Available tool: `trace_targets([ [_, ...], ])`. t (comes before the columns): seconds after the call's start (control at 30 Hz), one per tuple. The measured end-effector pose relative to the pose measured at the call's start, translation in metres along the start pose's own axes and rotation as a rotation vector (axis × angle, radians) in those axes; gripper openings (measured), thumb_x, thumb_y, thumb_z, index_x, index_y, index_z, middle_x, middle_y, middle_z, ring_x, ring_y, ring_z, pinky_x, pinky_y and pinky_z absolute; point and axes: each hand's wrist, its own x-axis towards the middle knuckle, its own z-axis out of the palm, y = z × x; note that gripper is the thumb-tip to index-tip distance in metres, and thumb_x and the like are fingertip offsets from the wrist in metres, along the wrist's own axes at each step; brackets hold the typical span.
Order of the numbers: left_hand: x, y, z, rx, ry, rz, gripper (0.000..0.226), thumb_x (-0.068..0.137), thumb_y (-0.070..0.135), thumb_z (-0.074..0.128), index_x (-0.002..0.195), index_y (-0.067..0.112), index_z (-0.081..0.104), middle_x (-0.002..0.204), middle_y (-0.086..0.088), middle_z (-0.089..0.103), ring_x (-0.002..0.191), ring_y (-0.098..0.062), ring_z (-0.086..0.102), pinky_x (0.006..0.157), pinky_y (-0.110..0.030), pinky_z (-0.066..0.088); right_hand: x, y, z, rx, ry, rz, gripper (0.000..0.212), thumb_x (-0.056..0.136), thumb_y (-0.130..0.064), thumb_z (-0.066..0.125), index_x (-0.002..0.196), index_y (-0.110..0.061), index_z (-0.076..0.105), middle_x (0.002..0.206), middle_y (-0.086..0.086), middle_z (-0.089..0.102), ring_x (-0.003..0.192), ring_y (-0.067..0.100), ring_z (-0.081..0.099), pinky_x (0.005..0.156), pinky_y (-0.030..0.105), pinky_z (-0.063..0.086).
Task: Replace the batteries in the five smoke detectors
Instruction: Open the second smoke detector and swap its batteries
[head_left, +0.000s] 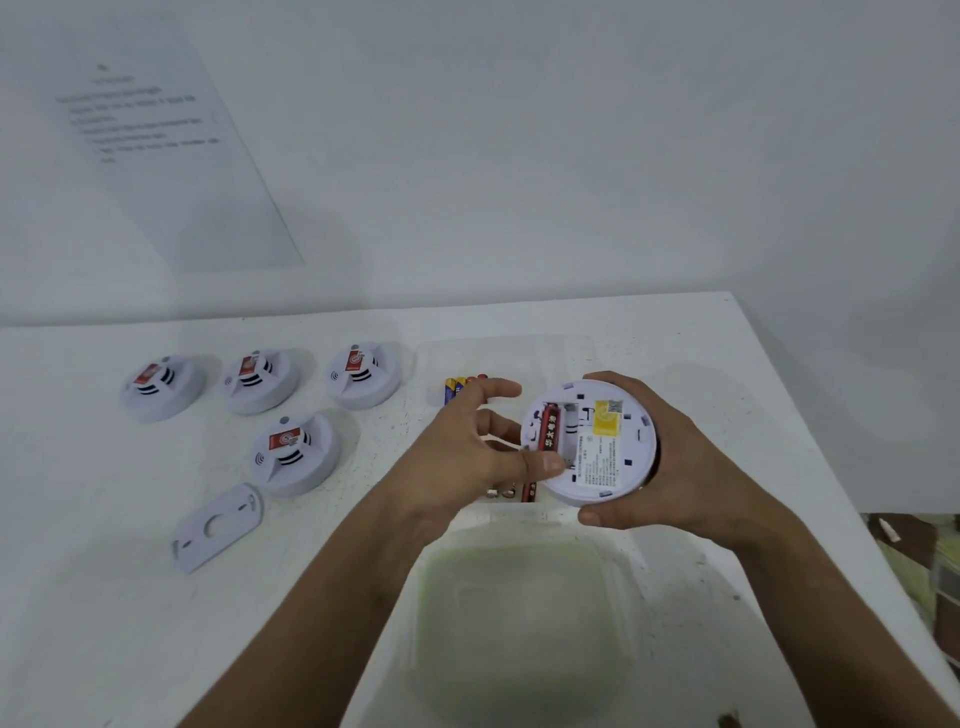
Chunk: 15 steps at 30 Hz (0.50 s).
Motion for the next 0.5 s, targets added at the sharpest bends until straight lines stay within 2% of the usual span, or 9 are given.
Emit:
trace_targets([
  [0.07, 0.003, -0.004, 0.003, -0.087, 0.012, -0.032, 0.07, 0.059, 0.009, 0.086, 0.119, 0.023, 0.053, 0.078, -0.001, 0.063, 0.073, -0.022, 0.058, 0.06, -0.031, 0.046, 0.0, 0.001, -0.001, -0.001, -0.01, -0.002, 0.095, 0.053, -0.008, 0.092, 0.135, -0.027, 0.047, 0.127, -0.011, 0.062, 0.121, 0.013, 0.059, 0.09, 0.019, 0.053],
  [0.13, 0.004, -0.007, 0.005, -0.062, 0.018, -0.029, 0.062, 0.069, 0.007, 0.084, 0.12, 0.022, 0.053, 0.081, -0.004, 0.064, 0.073, -0.023, 0.059, 0.063, -0.033, 0.047, -0.001, 0.002, -0.002, -0.005, -0.011, 0.006, 0.096, 0.052, -0.009, 0.092, 0.135, -0.026, 0.047, 0.127, -0.011, 0.062, 0.121, 0.014, 0.059, 0.09, 0.019, 0.053],
  [0.27, 0.012, -0.004, 0.002, 0.103, 0.026, 0.002, 0.037, 0.085, 0.03, 0.072, 0.118, 0.023, 0.059, 0.092, -0.003, 0.07, 0.072, -0.013, 0.067, 0.068, -0.03, 0.054, -0.007, 0.006, -0.011, -0.018, 0.023, 0.038, 0.097, 0.051, -0.011, 0.093, 0.136, -0.027, 0.048, 0.127, -0.011, 0.061, 0.12, 0.013, 0.059, 0.091, 0.021, 0.053],
  [0.3, 0.016, -0.005, -0.002, 0.174, 0.074, 0.012, 0.032, 0.087, 0.035, 0.069, 0.116, 0.022, 0.062, 0.091, -0.002, 0.07, 0.069, -0.01, 0.067, 0.066, -0.028, 0.055, -0.01, 0.007, -0.014, -0.026, 0.039, 0.045, 0.097, 0.051, -0.012, 0.093, 0.135, -0.028, 0.048, 0.127, -0.013, 0.061, 0.12, 0.011, 0.059, 0.091, 0.021, 0.053],
  [0.37, 0.027, -0.01, -0.011, 0.502, 0.15, 0.038, 0.03, 0.087, 0.042, 0.067, 0.113, 0.027, 0.065, 0.089, 0.003, 0.069, 0.061, -0.005, 0.065, 0.058, -0.021, 0.05, -0.017, 0.011, -0.02, -0.033, 0.069, 0.064, 0.096, 0.05, -0.013, 0.093, 0.134, -0.029, 0.049, 0.127, -0.014, 0.061, 0.12, 0.01, 0.059, 0.09, 0.02, 0.054],
  [0.43, 0.035, -0.017, -0.013, 0.8, 0.058, 0.015, 0.034, 0.085, 0.041, 0.069, 0.117, 0.03, 0.064, 0.091, 0.004, 0.07, 0.057, -0.005, 0.064, 0.055, -0.015, 0.046, -0.023, 0.015, -0.025, -0.033, 0.084, 0.088, 0.096, 0.049, -0.015, 0.093, 0.133, -0.03, 0.049, 0.127, -0.013, 0.062, 0.119, 0.01, 0.059, 0.089, 0.021, 0.055],
  [0.5, 0.044, -0.024, -0.008, 0.926, -0.058, -0.024, 0.045, 0.084, 0.037, 0.071, 0.127, 0.027, 0.06, 0.104, -0.001, 0.07, 0.059, -0.006, 0.063, 0.06, -0.016, 0.047, -0.029, 0.018, -0.026, -0.046, 0.083, 0.108, 0.097, 0.048, -0.018, 0.094, 0.134, -0.031, 0.049, 0.127, -0.011, 0.062, 0.119, 0.01, 0.06, 0.089, 0.024, 0.056],
])
